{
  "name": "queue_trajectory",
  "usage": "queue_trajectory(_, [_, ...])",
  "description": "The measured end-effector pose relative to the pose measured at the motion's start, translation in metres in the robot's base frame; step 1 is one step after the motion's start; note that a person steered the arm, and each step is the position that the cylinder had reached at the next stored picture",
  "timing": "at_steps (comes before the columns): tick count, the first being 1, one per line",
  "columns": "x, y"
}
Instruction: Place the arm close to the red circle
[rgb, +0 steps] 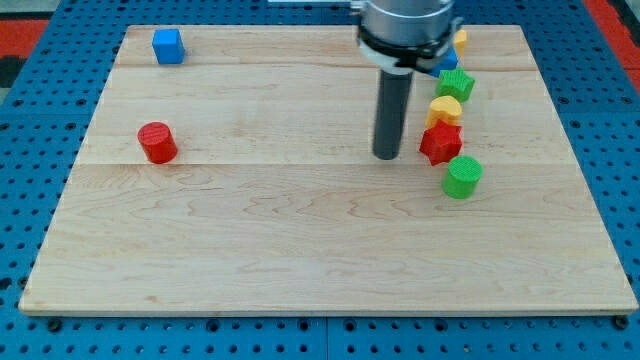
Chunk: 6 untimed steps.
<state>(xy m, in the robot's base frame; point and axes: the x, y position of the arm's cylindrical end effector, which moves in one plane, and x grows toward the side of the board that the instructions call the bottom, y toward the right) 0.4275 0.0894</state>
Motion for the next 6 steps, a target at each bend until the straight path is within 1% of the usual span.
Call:
queue_trajectory(1, [-0.001, 0.008])
queue_trajectory(2, [-0.010, 0.013])
queue_trajectory(3, [-0.008, 0.035])
queue_trajectory(4, [-0.008, -0.004])
queue_trajectory(5, [0.013, -0.075])
queue_trajectory(6, [0.027, -0.112])
